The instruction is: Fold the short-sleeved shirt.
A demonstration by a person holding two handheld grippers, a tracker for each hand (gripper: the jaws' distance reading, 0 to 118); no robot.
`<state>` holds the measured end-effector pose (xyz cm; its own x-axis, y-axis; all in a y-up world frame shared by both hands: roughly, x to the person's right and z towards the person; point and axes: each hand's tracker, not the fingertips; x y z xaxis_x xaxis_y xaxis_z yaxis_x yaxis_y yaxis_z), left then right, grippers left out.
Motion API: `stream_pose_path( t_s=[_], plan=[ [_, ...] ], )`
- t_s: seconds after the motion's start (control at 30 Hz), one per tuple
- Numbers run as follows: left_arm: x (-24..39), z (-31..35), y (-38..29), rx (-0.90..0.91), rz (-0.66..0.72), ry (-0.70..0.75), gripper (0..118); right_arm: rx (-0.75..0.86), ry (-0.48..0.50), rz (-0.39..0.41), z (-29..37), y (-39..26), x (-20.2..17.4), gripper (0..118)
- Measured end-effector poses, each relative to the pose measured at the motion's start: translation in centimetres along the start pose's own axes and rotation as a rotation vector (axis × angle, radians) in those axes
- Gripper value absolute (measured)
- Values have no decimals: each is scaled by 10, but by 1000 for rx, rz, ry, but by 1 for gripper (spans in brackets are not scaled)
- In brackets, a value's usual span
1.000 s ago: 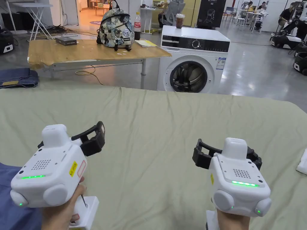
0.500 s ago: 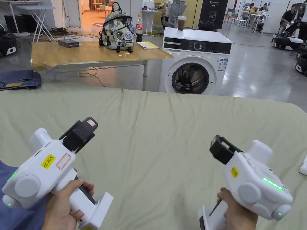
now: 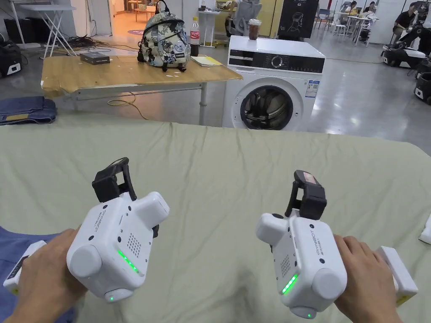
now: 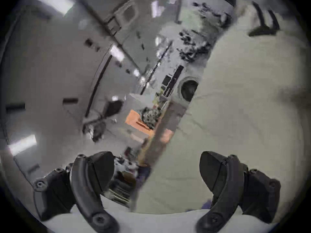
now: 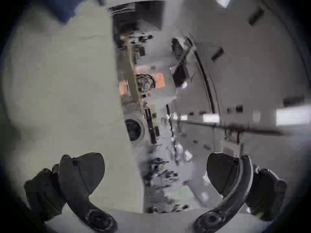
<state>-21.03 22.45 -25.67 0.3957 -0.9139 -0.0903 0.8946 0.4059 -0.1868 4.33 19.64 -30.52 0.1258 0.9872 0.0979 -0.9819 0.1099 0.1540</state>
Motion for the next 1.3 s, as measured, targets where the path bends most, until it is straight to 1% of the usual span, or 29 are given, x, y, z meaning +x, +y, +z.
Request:
stream_pose_path(
  t_s=[0.03,0.07,0.1,0.13,0.2,0.27,0.3,0.33,0.37,0.4,0.43,0.5,0.57,0.8,0.83,0.87,0.9,0.93,0.97,1.0,1.03,1.07,1.1,1.13,1.17,1.2,1.27,1.3],
  plan=[
    [0,-8,-7,16,-2,-2,104,-13,14,-41,0,1,0,118],
    [-3,-9,-9,16,48,-11,104,-33,30,-104,-1,0,5,118],
    [-7,-10,-9,6,136,-22,104,-63,38,-197,-1,-1,10,118],
    [-15,-12,-9,-10,246,-39,104,-102,58,-326,-2,-2,16,118],
    [-31,-15,-12,-64,571,-96,104,-188,84,-615,-5,-6,27,118],
    [-44,-18,-22,-85,896,-120,104,-262,116,-928,-7,-18,37,118],
    [-48,-17,-29,-91,1013,-123,104,-291,120,-1054,-7,-24,39,118],
    [-50,-19,-33,-107,1102,-114,104,-321,125,-1184,-7,-30,39,118],
    [-51,-19,-38,-103,1185,-105,104,-349,119,-1298,-7,-35,38,118],
    [-51,-18,-42,-89,1237,-99,104,-364,126,-1382,-6,-40,37,118],
    [-45,-17,-42,-70,1279,-93,104,-375,111,-1452,-4,-43,35,118],
    [-43,-15,-41,-56,1310,-73,104,-378,90,-1489,-1,-41,33,118],
    [-40,-10,-38,-47,1291,-51,104,-353,77,-1484,3,-43,32,118],
    [-40,-7,-31,-60,1243,-53,104,-316,65,-1403,5,-35,39,118],
    [-41,-7,-32,-70,1236,-61,104,-314,71,-1398,5,-36,40,117],
    [-40,-7,-31,-79,1229,-64,103,-314,70,-1396,6,-35,40,112],
    [-39,-7,-30,-82,1216,-57,99,-312,65,-1393,6,-34,40,103],
    [-39,-6,-29,-79,1208,-58,92,-309,61,-1394,7,-34,41,92],
    [-41,-6,-30,-69,1198,-63,78,-311,53,-1395,7,-33,41,80],
    [-41,-5,-29,-66,1190,-66,54,-314,49,-1400,8,-33,41,60],
    [-42,-5,-26,-77,1174,-68,41,-316,50,-1410,8,-33,42,46],
    [-42,-6,-22,-114,1144,-64,34,-326,40,-1418,9,-32,43,39],
    [-44,-5,-21,-129,1130,-66,34,-330,33,-1419,9,-31,43,39],
    [-44,-5,-21,-117,1131,-66,16,-332,21,-1415,10,-30,44,17],
    [-44,-4,-19,-120,1118,-55,5,-331,5,-1407,11,-30,44,3],
    [-44,-2,-18,-118,1100,-46,1,-325,6,-1408,11,-30,45,0],
    [-45,-2,-16,-115,1074,-43,0,-319,47,-1424,12,-30,49,0],
    [-44,-2,-15,-124,1047,-16,0,-321,44,-1421,12,-28,49,0]
  ],
)
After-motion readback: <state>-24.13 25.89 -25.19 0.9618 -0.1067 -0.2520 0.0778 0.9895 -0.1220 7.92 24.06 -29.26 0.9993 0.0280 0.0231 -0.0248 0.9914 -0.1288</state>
